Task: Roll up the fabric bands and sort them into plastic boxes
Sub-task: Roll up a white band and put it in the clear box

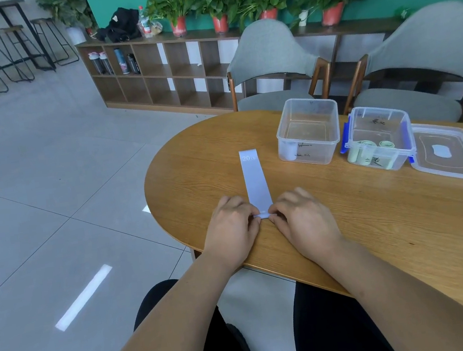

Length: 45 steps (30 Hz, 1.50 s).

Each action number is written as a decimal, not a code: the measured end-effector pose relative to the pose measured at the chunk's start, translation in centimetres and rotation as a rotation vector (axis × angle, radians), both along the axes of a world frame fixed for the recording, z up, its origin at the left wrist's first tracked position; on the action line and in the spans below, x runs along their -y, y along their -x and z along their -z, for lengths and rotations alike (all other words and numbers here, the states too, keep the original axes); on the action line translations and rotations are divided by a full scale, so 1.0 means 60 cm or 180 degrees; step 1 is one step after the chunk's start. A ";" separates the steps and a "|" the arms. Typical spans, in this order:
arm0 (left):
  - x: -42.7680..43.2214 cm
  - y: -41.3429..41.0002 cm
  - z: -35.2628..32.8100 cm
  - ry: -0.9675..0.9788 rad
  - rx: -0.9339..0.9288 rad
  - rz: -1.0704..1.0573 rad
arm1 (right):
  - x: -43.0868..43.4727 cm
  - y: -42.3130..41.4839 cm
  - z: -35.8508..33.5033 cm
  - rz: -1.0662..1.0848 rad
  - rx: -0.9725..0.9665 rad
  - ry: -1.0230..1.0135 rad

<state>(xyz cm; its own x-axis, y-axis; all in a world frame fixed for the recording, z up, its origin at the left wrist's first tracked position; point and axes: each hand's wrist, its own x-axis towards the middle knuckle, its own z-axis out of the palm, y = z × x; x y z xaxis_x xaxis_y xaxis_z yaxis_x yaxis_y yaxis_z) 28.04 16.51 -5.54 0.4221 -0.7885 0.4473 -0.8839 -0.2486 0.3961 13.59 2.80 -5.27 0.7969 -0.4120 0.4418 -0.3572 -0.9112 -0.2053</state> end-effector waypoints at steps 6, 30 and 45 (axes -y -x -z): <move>0.002 0.003 0.004 0.0020 -0.0106 0.0005 | 0.006 -0.010 0.004 -0.0008 0.0081 -0.0175; 0.017 -0.004 0.007 0.0039 -0.0123 -0.0155 | 0.010 -0.026 0.003 0.0191 -0.0108 -0.0129; 0.019 -0.004 0.020 0.0293 -0.0390 -0.0275 | 0.009 -0.021 0.015 0.0223 0.0281 -0.0203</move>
<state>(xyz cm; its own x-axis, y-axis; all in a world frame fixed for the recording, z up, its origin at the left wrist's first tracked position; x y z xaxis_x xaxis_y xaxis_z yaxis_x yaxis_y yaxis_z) 28.31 15.36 -6.74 0.5423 -0.7050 0.4570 -0.8046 -0.2792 0.5241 14.84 2.25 -6.15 0.7244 -0.4947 0.4800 -0.3975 -0.8687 -0.2955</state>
